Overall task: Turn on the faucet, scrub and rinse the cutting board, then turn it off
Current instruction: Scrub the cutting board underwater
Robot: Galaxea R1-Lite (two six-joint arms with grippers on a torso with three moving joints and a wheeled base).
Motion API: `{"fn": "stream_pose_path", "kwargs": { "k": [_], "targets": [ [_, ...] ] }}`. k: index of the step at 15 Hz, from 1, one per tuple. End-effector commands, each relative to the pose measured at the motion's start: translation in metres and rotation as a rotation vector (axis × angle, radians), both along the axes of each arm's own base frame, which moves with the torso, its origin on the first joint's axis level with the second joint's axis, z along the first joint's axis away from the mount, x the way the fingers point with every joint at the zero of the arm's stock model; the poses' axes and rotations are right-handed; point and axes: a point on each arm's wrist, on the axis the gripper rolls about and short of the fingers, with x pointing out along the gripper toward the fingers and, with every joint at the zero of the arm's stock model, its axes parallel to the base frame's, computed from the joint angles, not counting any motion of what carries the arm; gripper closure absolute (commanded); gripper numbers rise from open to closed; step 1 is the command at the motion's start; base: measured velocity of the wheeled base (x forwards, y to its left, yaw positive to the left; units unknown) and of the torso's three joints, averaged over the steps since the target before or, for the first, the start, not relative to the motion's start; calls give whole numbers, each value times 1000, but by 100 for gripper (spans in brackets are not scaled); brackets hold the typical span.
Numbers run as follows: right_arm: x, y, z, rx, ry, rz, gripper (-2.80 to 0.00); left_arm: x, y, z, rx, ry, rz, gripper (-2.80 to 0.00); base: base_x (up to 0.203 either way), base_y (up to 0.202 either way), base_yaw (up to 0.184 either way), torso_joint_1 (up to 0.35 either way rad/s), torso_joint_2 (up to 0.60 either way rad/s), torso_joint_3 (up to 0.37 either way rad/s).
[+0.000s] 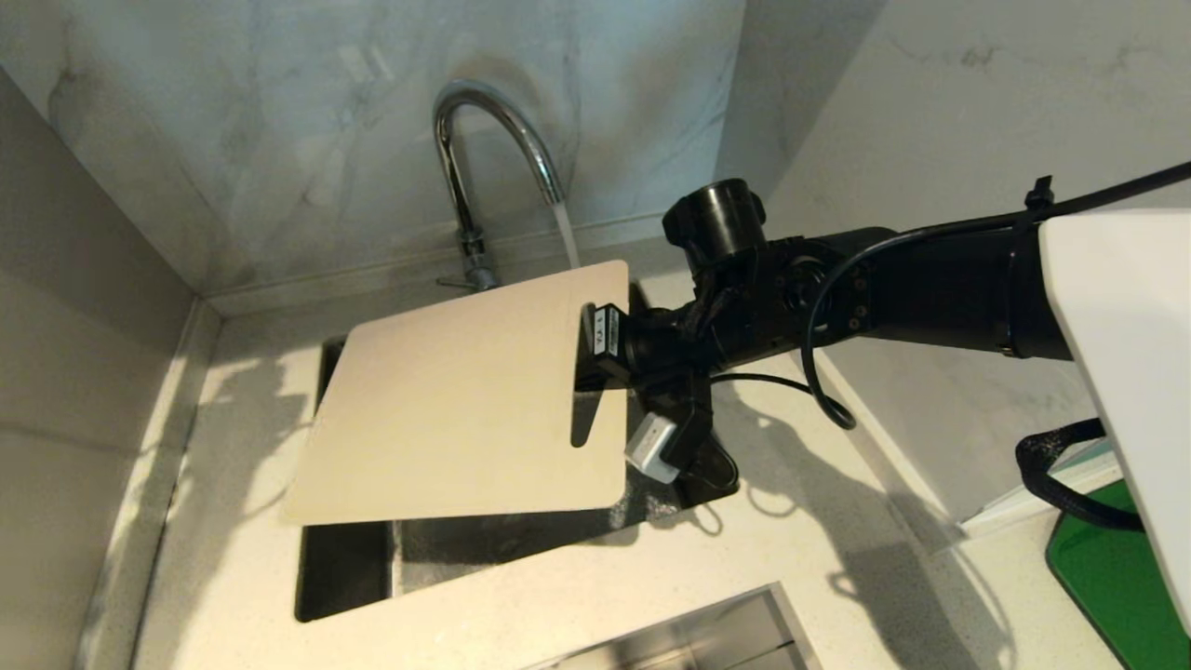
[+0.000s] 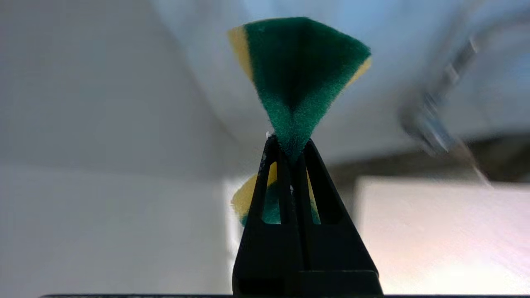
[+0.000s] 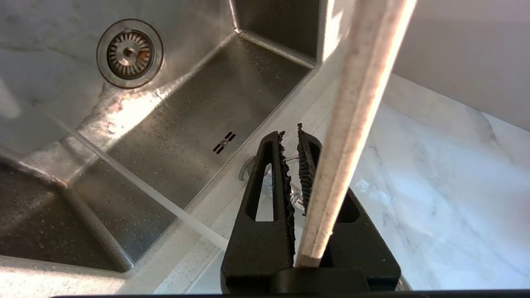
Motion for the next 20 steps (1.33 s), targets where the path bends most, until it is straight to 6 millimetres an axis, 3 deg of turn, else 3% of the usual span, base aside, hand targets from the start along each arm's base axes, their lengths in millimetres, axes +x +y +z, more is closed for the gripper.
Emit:
{"fn": "stream_pose_path", "kwargs": {
  "k": [1,5,8,15,20],
  "targets": [
    [0,0,-2,-8,-4,10,0,34,-18,-16,-107,133,-81,0,0,0,0,0,0,0],
    [-2,-1,-1,-8,-3,11,0,45,-58,-41,-444,355,-317,0,0,0,0,0,0,0],
    [-6,-3,-4,-16,11,11,0,58,-82,-59,-596,508,-455,0,0,0,0,0,0,0],
    [-15,-8,3,-13,7,11,0,99,-147,-103,-605,696,-632,0,0,0,0,0,0,0],
    [-27,-14,3,-21,20,12,0,120,-188,-128,-568,723,-706,0,0,0,0,0,0,0]
  ]
}}
